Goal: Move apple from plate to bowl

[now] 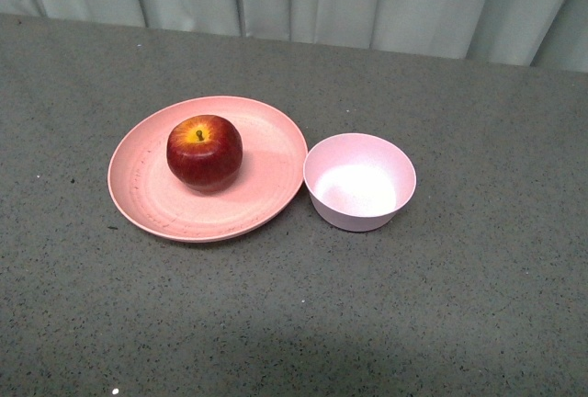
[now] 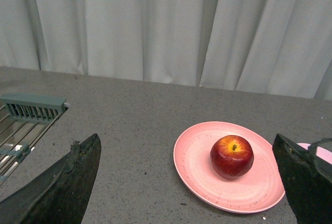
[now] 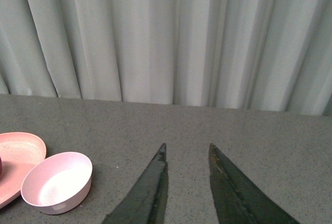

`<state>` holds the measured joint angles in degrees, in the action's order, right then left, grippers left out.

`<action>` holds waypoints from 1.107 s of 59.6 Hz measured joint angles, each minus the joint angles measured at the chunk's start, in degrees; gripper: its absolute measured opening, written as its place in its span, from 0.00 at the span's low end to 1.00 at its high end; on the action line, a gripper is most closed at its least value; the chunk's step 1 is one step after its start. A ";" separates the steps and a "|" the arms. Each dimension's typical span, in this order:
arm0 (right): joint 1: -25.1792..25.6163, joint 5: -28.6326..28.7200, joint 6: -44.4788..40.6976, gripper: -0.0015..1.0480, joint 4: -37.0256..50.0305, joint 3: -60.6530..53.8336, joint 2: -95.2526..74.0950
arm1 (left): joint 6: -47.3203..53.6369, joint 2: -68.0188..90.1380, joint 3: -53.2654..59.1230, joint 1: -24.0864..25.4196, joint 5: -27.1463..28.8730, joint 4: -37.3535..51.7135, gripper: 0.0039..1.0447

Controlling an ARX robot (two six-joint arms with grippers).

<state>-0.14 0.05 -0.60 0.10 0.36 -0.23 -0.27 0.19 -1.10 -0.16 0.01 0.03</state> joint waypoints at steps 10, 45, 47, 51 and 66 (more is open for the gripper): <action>0.00 0.02 0.00 0.61 0.00 0.00 -0.02 | 0.00 0.00 0.02 0.00 0.02 0.00 0.94; 0.00 0.02 0.04 0.91 0.00 0.00 0.02 | -9.07 35.87 -8.57 -6.47 13.27 9.14 0.94; 0.02 0.02 0.04 0.91 -0.02 0.00 0.02 | -8.98 40.17 -10.01 -6.49 12.85 12.33 0.94; 0.02 0.02 0.04 0.91 0.00 0.00 0.02 | -8.66 48.74 -13.00 -6.47 12.28 18.56 0.94; 0.02 0.02 0.04 0.91 -0.02 0.00 0.02 | -6.78 79.69 -26.25 -7.19 8.13 28.63 0.94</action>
<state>-0.12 0.08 -0.56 0.08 0.36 -0.21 -7.05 79.88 -27.35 -7.35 8.14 28.67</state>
